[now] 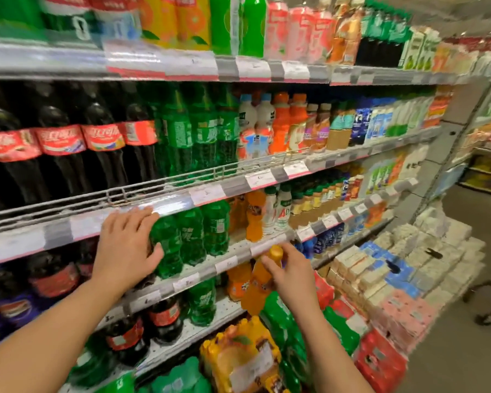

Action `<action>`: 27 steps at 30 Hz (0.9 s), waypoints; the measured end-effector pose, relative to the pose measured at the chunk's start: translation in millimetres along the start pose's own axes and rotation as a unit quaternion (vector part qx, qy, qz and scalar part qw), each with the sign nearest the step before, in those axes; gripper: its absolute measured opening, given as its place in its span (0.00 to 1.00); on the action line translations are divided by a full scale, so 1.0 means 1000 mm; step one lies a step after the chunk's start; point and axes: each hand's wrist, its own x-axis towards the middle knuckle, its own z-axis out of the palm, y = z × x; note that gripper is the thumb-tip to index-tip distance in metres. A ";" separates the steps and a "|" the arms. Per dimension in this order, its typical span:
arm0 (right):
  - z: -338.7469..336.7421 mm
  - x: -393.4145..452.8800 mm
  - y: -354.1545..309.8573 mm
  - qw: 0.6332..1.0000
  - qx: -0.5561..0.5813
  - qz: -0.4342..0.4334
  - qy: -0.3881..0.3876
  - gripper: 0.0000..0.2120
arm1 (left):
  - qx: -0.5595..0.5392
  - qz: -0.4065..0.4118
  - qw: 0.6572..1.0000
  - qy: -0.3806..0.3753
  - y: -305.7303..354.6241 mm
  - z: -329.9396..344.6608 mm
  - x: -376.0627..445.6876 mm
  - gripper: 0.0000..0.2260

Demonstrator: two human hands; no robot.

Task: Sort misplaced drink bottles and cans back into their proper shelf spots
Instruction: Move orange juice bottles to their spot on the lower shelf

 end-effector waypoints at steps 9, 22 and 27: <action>0.025 0.098 0.010 0.993 0.104 0.004 0.052 0.05 | -0.027 -0.019 0.995 0.092 0.002 0.021 0.002 0.27; 0.084 0.202 0.026 0.994 -0.087 -0.061 -0.017 0.15 | 0.008 -0.005 0.993 0.118 -0.006 0.039 0.004 0.27; 0.100 0.235 0.014 0.986 -0.147 -0.027 -0.069 0.26 | 0.010 -0.001 0.992 0.123 -0.007 0.040 0.005 0.27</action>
